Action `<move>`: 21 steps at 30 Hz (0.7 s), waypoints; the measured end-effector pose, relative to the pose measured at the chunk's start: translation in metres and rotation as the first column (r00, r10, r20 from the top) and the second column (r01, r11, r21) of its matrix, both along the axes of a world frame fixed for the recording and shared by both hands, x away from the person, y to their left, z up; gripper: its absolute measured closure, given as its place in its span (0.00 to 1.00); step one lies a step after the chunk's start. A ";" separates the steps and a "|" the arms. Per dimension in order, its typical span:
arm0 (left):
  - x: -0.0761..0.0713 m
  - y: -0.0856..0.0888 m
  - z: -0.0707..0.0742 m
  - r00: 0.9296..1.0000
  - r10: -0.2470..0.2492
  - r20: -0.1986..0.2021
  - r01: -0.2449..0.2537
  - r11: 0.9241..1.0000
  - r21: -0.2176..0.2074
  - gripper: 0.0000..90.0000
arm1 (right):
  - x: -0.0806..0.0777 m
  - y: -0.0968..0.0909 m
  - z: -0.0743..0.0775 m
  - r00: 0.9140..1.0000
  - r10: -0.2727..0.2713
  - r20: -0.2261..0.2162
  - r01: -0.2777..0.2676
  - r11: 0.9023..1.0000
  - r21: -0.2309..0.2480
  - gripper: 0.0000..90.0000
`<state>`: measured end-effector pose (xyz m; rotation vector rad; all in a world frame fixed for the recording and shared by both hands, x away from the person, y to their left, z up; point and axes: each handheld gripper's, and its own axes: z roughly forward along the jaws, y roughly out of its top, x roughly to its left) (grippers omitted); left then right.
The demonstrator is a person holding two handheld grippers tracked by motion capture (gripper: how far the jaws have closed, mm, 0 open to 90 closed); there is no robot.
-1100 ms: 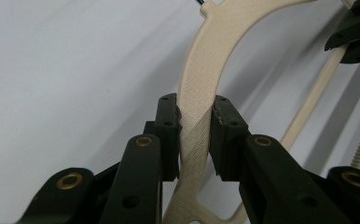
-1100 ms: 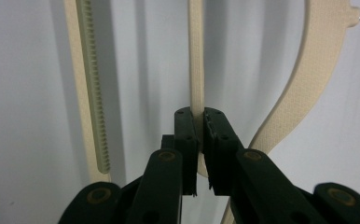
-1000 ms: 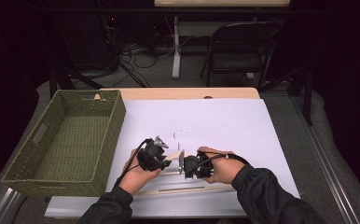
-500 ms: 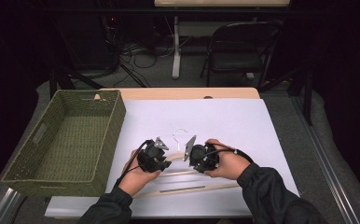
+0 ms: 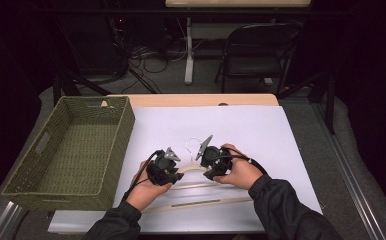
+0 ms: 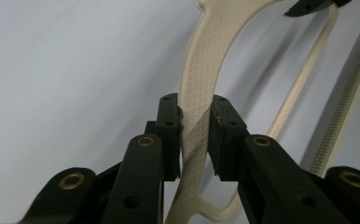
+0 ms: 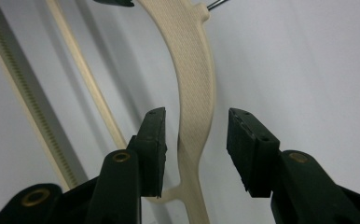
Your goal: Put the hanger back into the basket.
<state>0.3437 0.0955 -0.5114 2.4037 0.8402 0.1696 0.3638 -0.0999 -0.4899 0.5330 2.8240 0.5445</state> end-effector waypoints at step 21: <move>-0.001 0.005 0.006 0.999 -0.034 -0.031 0.032 0.997 -0.067 0.82 | -0.003 0.009 -0.003 0.998 0.035 0.051 -0.035 0.999 -0.014 0.82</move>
